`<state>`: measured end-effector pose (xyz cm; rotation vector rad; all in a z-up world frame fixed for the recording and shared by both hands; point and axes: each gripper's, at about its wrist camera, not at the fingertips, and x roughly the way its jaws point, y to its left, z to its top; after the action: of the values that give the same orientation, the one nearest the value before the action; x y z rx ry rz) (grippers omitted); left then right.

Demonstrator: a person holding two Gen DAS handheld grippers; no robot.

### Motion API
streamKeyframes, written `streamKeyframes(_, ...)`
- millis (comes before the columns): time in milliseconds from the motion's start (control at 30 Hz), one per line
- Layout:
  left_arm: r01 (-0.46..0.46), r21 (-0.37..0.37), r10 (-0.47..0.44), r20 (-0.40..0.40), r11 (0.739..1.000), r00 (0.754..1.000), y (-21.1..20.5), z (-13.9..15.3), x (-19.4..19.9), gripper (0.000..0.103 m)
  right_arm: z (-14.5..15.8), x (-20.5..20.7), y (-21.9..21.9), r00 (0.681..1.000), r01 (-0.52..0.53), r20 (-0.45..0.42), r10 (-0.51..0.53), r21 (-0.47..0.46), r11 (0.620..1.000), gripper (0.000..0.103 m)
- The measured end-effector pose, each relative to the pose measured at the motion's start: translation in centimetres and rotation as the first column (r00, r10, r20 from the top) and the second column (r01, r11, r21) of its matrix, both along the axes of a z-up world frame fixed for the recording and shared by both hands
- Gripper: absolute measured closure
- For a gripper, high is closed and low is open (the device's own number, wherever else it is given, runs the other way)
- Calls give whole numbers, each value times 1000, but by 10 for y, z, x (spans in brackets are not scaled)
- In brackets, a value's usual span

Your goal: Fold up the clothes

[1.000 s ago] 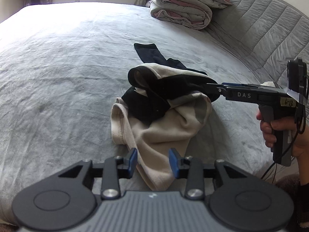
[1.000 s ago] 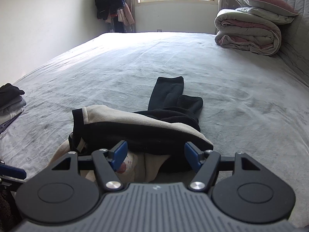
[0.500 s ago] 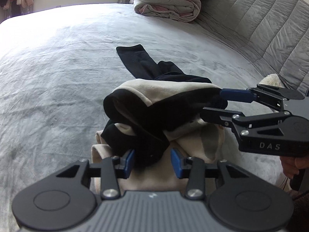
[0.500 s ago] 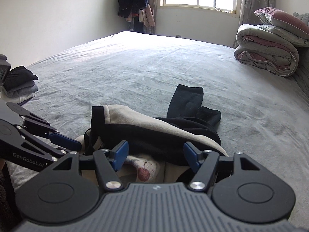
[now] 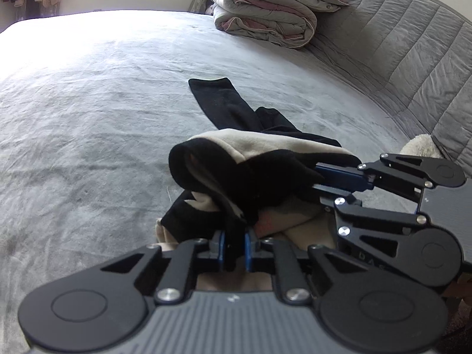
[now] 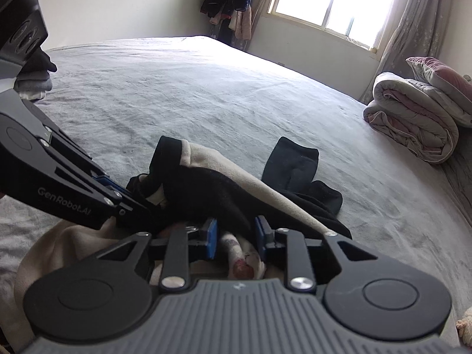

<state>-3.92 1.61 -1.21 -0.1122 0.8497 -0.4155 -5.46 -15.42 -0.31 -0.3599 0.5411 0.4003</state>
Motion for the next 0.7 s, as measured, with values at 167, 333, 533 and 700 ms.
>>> streamKeyframes(167, -65, -7, 65, 51, 998, 997, 17, 11, 3, 92, 10, 11, -3, 992, 105, 60, -109, 67, 992, 98)
streamKeyframes(333, -147, -12, 148, 103, 989, 984, 37, 20, 8, 93, 21, 22, -11, 971, 201, 102, -218, 156, 967, 98)
streamKeyframes(533, -222, -29, 223, 174, 975, 959, 53, 33, 9, 94, 35, 23, -24, 933, 284, 148, -328, 257, 924, 99)
streamKeyframes(700, -235, -65, 243, 224, 970, 944, 55, 45, -1, 94, 48, 9, -24, 908, 291, 215, -359, 290, 912, 99)
